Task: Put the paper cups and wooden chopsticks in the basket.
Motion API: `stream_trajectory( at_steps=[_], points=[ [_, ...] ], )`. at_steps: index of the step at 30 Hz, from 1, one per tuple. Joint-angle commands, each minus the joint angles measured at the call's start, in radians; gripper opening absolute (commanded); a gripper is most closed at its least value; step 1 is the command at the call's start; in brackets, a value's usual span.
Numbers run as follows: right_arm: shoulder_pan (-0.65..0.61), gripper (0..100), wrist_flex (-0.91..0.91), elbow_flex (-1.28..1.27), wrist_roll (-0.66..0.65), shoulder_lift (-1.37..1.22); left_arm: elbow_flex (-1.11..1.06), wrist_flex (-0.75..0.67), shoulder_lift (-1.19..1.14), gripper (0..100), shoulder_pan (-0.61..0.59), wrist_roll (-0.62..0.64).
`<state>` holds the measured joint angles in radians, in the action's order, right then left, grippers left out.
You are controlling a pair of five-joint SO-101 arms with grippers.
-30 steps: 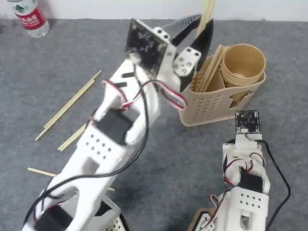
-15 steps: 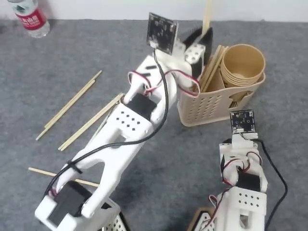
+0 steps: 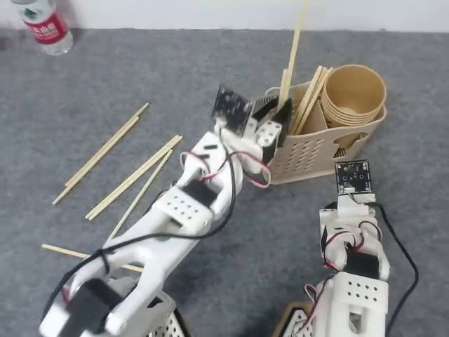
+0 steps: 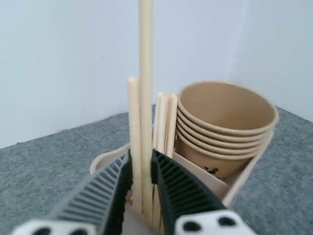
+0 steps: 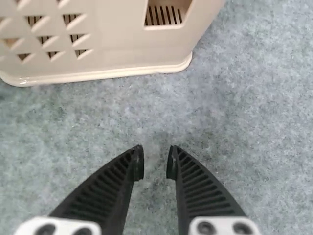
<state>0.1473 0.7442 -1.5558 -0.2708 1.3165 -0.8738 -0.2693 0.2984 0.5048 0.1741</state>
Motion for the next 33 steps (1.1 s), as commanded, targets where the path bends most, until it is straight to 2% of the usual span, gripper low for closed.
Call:
stream_trajectory(
  at_steps=[1, 5, 16, 20, 24, 28, 33],
  points=[
    [-0.005, 9.7, -0.018, 0.008, -0.012, 0.01, -0.101, -0.049, 0.144, 3, 0.021, -0.018],
    [-0.007, 9.7, -0.018, 0.006, -0.012, 0.01, -0.171, -0.025, 0.23, 8, 0.035, -0.015],
    [-0.007, 9.7, -0.018, 0.006, -0.012, 0.01, -0.018, 0.344, 0.318, 12, 0.026, 0.023],
    [-0.007, 9.7, -0.018, 0.006, -0.012, 0.01, 0.061, 0.479, 0.364, 12, -0.126, -0.061],
    [-0.007, 9.7, -0.018, 0.006, -0.012, 0.01, 0.17, 0.738, 0.456, 12, -0.351, -0.193],
    [-0.008, 9.7, -0.015, 0.006, -0.012, 0.01, 0.294, 1.016, 0.462, 12, -0.552, -0.359],
    [-0.008, 9.7, -0.01, 0.006, -0.012, 0.01, 0.363, 1.22, 0.331, 12, -0.675, -0.623]
  ],
)
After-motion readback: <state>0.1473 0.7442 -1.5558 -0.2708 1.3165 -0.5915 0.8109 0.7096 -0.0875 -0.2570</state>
